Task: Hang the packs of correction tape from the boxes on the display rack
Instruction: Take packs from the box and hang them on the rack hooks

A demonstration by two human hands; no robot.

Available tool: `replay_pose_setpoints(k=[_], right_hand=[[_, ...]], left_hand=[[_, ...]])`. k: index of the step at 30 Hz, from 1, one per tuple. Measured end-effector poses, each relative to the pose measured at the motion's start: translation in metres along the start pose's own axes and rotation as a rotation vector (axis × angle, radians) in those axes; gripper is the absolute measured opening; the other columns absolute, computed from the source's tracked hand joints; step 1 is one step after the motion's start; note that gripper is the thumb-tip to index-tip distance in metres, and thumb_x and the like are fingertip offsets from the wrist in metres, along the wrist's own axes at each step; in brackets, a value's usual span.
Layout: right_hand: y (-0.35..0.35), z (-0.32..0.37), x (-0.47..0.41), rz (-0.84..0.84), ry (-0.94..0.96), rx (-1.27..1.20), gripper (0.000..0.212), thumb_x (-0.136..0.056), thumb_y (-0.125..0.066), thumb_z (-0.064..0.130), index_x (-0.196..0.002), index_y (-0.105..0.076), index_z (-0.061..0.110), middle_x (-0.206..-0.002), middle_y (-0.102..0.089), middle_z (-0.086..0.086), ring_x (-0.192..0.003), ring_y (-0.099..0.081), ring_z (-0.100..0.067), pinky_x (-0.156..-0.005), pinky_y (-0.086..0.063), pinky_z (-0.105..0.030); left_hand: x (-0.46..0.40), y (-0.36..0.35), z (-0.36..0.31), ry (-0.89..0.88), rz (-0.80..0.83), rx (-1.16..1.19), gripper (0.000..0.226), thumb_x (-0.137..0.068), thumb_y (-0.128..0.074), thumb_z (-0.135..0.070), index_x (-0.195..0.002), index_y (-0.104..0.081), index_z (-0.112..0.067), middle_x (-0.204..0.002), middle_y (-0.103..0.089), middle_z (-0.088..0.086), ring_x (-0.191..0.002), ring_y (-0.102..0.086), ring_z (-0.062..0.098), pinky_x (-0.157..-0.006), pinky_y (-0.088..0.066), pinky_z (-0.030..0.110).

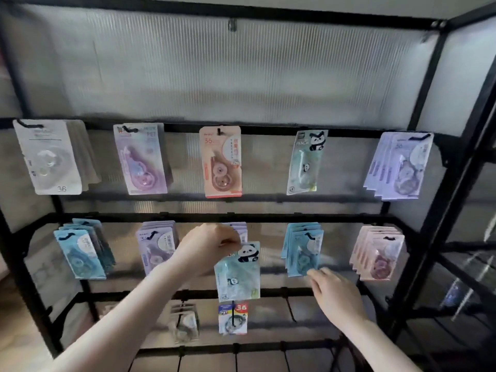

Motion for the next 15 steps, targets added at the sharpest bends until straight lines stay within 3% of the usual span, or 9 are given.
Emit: replay_pose_setpoints(k=[2,6,11,15], right_hand=[[0.010,-0.016,-0.006,-0.024,-0.001,0.045,0.015,-0.072,-0.078,0.018,-0.086,-0.071,0.020,-0.073,-0.069,0.005,-0.062,-0.066,-0.014,-0.046,-0.047,-0.025],[0.018,-0.055,-0.015,-0.020,0.030,0.020,0.019,-0.085,-0.064,0.021,-0.102,-0.069,0.020,-0.093,-0.070,0.004,-0.079,-0.067,-0.016,-0.060,-0.051,-0.029],[0.034,-0.097,-0.026,-0.117,0.160,0.043,0.029,-0.046,-0.089,0.018,-0.068,-0.071,0.024,-0.057,-0.060,0.006,-0.053,-0.060,-0.010,-0.042,-0.044,-0.022],[0.030,-0.123,-0.040,-0.181,0.236,0.094,0.028,-0.049,-0.088,0.017,-0.069,-0.068,0.021,-0.060,-0.058,0.006,-0.059,-0.060,-0.019,-0.049,-0.049,-0.031]], left_hand=[[-0.020,0.005,-0.020,-0.020,-0.016,0.011,0.012,-0.087,-0.063,-0.030,-0.090,-0.070,-0.021,-0.085,-0.067,-0.011,-0.078,-0.061,0.011,-0.072,-0.050,0.029],[-0.054,0.008,-0.058,-0.006,-0.054,0.032,0.011,-0.086,-0.064,-0.030,-0.090,-0.070,-0.023,-0.080,-0.063,-0.016,-0.073,-0.060,0.005,-0.070,-0.051,0.027],[-0.090,0.016,-0.102,-0.005,-0.207,0.085,0.010,-0.082,-0.069,-0.023,-0.086,-0.072,-0.015,-0.076,-0.065,-0.010,-0.069,-0.061,0.009,-0.067,-0.051,0.025],[-0.117,0.034,-0.127,0.012,-0.328,0.099,0.008,-0.080,-0.071,-0.023,-0.082,-0.073,-0.016,-0.070,-0.061,-0.012,-0.064,-0.055,0.002,-0.067,-0.047,0.022]])
Point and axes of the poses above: each hand's wrist, its own x-axis away from the middle knuckle, its own y-axis out of the back of the hand, z = x × y, the point moved 4 cm from there along -x, towards the middle knuckle
